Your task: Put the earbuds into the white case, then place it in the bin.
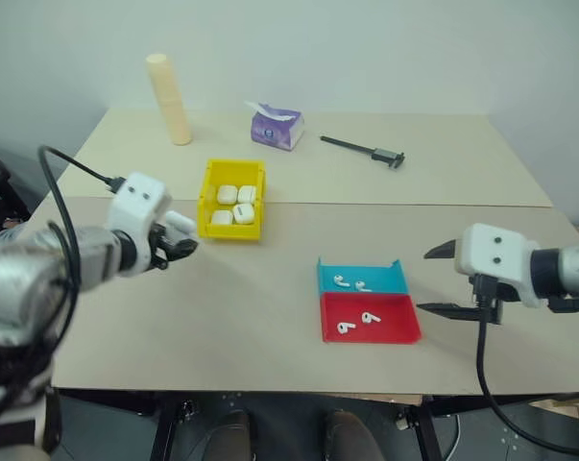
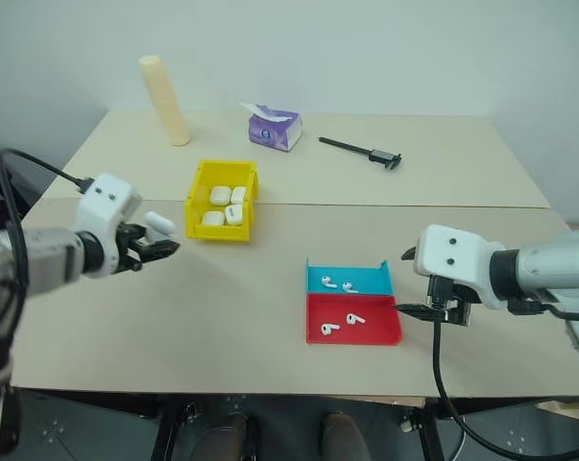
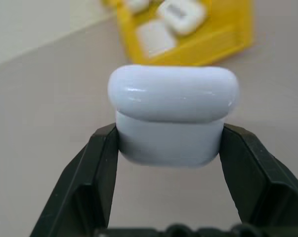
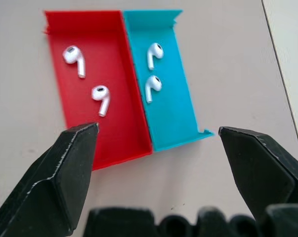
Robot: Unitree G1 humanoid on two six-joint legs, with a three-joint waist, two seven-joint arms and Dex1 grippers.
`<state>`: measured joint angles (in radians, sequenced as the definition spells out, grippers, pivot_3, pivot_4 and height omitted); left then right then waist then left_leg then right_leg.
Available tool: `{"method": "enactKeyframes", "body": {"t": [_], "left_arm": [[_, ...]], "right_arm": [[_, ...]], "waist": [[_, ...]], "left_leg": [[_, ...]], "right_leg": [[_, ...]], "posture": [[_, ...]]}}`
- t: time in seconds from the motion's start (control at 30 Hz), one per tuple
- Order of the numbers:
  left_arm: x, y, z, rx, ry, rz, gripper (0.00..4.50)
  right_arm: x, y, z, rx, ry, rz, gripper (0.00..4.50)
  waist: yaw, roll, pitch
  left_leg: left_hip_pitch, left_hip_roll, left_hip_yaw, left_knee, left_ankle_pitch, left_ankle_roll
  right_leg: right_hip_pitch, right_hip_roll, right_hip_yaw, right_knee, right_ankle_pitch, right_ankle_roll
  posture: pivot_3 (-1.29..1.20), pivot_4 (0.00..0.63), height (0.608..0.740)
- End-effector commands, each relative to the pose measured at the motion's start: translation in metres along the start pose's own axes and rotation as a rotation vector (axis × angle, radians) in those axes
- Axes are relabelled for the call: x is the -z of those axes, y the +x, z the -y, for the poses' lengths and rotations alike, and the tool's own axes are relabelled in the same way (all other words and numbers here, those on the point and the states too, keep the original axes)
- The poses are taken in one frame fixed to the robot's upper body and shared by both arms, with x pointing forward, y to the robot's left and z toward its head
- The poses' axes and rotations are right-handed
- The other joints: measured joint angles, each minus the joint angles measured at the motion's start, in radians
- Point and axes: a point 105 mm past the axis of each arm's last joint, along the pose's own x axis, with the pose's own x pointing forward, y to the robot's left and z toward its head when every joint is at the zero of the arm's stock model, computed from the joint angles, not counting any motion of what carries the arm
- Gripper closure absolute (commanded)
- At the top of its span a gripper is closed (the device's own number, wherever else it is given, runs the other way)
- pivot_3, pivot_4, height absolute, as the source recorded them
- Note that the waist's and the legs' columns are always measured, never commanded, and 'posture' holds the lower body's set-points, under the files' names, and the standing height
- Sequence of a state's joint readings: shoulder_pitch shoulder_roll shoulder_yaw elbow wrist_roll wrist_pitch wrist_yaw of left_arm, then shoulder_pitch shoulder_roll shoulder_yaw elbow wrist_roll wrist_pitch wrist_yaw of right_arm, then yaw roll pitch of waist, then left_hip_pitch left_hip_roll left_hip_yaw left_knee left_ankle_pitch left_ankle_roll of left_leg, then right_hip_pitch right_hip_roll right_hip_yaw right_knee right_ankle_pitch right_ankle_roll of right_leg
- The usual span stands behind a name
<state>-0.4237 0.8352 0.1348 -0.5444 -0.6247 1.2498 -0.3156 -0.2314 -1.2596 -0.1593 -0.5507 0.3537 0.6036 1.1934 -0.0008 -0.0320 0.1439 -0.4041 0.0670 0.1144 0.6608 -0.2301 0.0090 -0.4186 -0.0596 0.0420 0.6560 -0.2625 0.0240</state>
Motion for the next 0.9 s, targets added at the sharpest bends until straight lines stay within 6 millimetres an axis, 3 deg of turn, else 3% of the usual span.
{"method": "enactKeyframes", "body": {"t": [0.03,0.17,0.27,0.4,0.67,0.83,0.9], "left_arm": [[-0.041,-0.017,0.031,0.093,0.2,0.477,1.73],[-0.034,-0.01,0.056,0.126,0.335,0.765,1.73],[-0.026,-0.002,0.075,0.223,0.329,0.842,1.73],[-0.015,-0.008,0.091,0.326,0.232,0.987,1.73],[0.013,-0.009,0.105,0.524,0.159,0.927,1.73],[0.022,-0.013,0.107,0.571,0.166,0.913,1.73],[0.026,-0.009,0.107,0.565,0.193,0.89,1.73]], "right_arm": [[-0.009,-0.002,0.001,-0.033,-0.04,-0.037,0.0],[-0.016,0.01,0.005,-0.059,0.016,-0.062,0.0],[-0.023,0.019,-0.001,-0.11,0.006,-0.075,0.0],[-0.026,0.035,-0.005,-0.123,-0.018,-0.103,0.0],[-0.031,0.054,-0.02,-0.184,-0.021,-0.163,0.0],[-0.033,0.062,-0.027,-0.193,-0.034,-0.177,1.28],[-0.031,0.068,-0.028,-0.186,-0.039,-0.191,1.28]], "waist": [[-0.002,0.0,0.0],[0.002,0.001,-0.001],[0.01,0.003,-0.002],[0.009,0.004,-0.003],[0.002,0.006,-0.004],[0.0,0.006,-0.004],[-0.003,0.006,-0.004]], "left_leg": [[0.0,0.0,0.0,0.0,0.0,0.0],[0.0,0.0,0.001,0.0,0.0,0.0],[-0.001,0.0,0.002,0.0,0.0,0.001],[-0.004,0.0,0.002,0.001,-0.002,0.004],[-0.003,0.001,0.001,0.002,-0.003,0.005],[-0.003,0.001,0.001,0.003,-0.003,0.005],[-0.003,0.001,0.001,0.003,-0.003,0.005]], "right_leg": [[0.001,0.0,0.0,0.0,0.0,0.0],[0.001,-0.001,0.0,-0.001,0.0,-0.001],[0.0,0.0,0.0,-0.002,0.0,-0.001],[-0.003,-0.001,0.0,-0.003,0.0,0.0],[-0.003,0.0,0.0,0.0,0.0,0.0],[-0.003,0.0,0.0,-0.001,0.0,0.0],[-0.003,0.0,0.0,-0.001,0.0,0.0]], "posture": [[0.0,0.15,0.74],[0.0,0.15,0.74],[0.0,0.15,0.74],[0.0,0.15,0.74],[0.0,0.15,0.74],[0.0,0.15,0.74],[0.0,0.15,0.74]]}}
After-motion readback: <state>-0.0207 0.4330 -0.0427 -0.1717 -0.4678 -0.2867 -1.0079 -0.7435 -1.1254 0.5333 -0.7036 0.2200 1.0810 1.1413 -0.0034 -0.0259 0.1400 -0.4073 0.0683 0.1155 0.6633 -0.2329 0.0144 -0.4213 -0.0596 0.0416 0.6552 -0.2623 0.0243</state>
